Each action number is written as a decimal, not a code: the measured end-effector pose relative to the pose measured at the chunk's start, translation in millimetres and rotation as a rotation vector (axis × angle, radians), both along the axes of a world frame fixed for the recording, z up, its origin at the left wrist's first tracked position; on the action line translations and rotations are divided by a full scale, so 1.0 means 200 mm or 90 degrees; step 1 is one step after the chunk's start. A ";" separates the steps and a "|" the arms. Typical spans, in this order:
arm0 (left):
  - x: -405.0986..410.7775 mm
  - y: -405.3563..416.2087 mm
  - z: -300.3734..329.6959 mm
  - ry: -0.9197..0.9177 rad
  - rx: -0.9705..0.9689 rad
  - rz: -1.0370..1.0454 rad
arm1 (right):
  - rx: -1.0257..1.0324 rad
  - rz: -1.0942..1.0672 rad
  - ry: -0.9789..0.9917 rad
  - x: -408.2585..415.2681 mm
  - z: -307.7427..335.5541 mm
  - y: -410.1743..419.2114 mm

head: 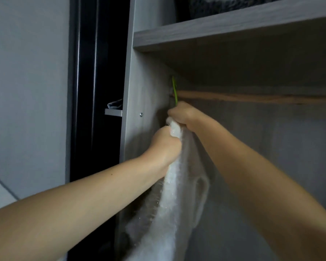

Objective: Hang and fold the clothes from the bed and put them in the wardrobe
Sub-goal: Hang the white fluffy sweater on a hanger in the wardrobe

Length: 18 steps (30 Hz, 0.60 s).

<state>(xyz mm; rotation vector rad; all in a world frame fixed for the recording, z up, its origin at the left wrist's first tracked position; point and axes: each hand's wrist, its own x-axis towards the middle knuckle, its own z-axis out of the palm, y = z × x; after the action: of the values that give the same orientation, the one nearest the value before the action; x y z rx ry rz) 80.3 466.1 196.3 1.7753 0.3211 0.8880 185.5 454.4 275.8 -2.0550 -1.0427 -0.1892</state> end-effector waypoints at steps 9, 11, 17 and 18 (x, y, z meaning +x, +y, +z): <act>-0.07 0.24 -0.25 0.053 0.268 0.190 | -0.048 -0.019 -0.030 0.12 -0.28 0.10; -0.10 0.20 -0.29 0.040 0.480 0.278 | 0.025 0.053 0.007 0.16 -0.35 0.00; -0.02 -0.16 -0.43 0.088 0.815 0.297 | 0.095 0.023 0.043 0.28 -0.78 -0.55; 0.03 -0.24 -0.47 0.103 0.788 0.233 | 0.083 -0.017 0.033 0.29 -0.85 -0.66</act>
<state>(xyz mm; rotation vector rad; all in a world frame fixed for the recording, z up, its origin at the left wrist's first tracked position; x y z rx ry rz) 86.0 417.4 103.2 2.9972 0.1973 1.3538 243.0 322.3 106.2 -1.9476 -0.9461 -0.2106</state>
